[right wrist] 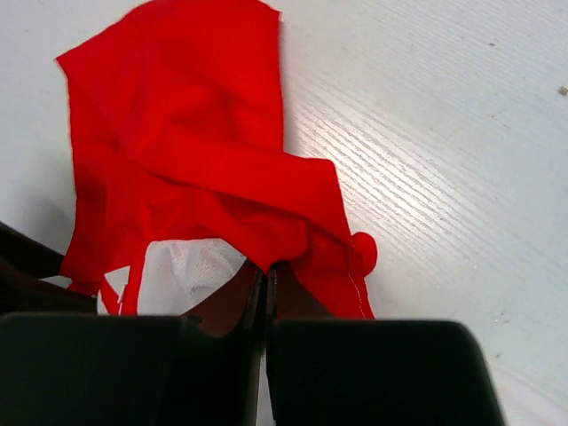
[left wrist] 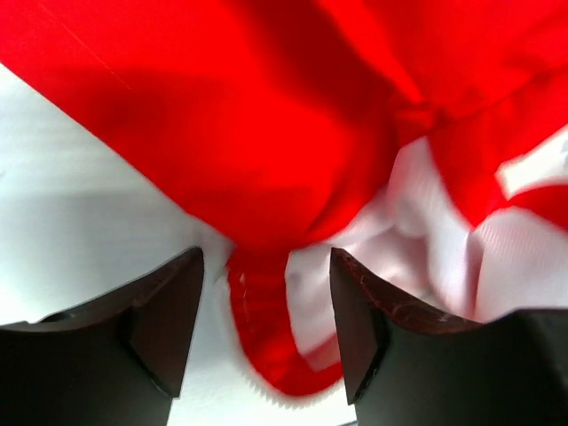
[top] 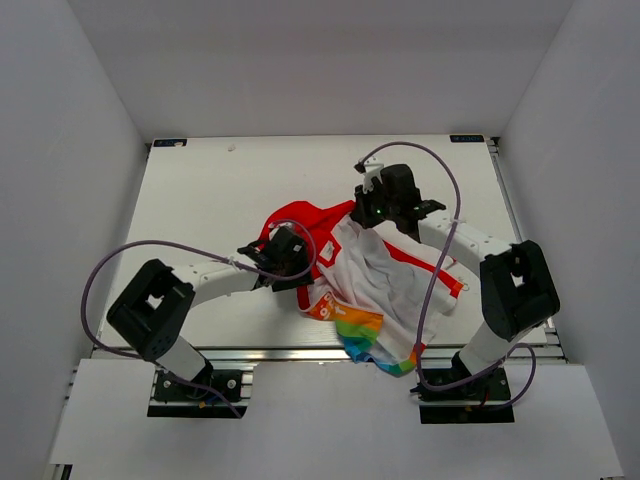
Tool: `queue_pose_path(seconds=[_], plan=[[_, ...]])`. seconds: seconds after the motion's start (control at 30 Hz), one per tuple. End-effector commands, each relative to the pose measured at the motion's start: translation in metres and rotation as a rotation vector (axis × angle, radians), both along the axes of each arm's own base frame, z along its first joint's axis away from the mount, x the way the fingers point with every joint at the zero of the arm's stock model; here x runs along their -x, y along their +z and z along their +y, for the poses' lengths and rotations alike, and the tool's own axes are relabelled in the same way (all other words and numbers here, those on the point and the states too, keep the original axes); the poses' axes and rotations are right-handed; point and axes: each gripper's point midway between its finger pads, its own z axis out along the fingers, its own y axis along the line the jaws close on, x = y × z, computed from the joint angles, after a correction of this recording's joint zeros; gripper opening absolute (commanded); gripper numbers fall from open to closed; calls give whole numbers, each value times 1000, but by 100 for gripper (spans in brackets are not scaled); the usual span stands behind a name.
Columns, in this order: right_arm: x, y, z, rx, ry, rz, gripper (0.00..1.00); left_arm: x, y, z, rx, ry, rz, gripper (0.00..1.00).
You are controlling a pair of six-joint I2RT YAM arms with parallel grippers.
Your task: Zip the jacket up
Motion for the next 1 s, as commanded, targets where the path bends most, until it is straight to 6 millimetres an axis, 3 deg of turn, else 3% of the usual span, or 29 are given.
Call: queue_pose_path(seconds=[0.0,0.07,0.17,0.2,0.27,0.37,0.5,0.57,0.6,0.63,0.67,0.73,0.8,0.83,0.87,0.97], plan=[[4,9,2,-52,-23,-11,0,-13,-4,-10,-9,-6,-14,69],[9,7,3,-61,-16,0,0,-15,-12,-12,-25,-6,-4,67],[12,4,2,-75,-31,18,0,-19,-17,-19,-29,-16,-5,53],[12,4,1,-76,-38,18,0,-20,-17,-21,-36,-20,-7,32],[10,8,-3,-74,-66,8,0,-27,-13,-16,-79,11,-21,1],[-1,25,-19,-57,-166,-52,0,-45,11,-7,-133,71,-93,0],[-18,77,-58,-33,-390,-200,0,-77,94,16,-192,196,-294,0],[-21,120,-86,-43,-527,-312,0,-88,159,26,-174,258,-415,0],[-16,153,-103,-68,-594,-388,0,-90,191,36,-174,290,-483,0],[-11,171,-108,-91,-607,-421,0,-91,212,40,-160,306,-519,0],[-5,188,-109,-118,-598,-452,0,-92,245,40,-131,293,-575,0],[16,241,-111,-206,-546,-560,0,-86,283,35,-50,247,-630,0],[37,274,-106,-271,-486,-620,0,-72,338,36,64,215,-714,0],[55,303,-115,-313,-490,-679,0,-63,355,33,123,181,-730,0],[66,315,-113,-334,-473,-700,0,-50,382,38,197,174,-778,0],[108,356,-118,-412,-379,-771,0,-22,422,35,356,90,-856,0]])
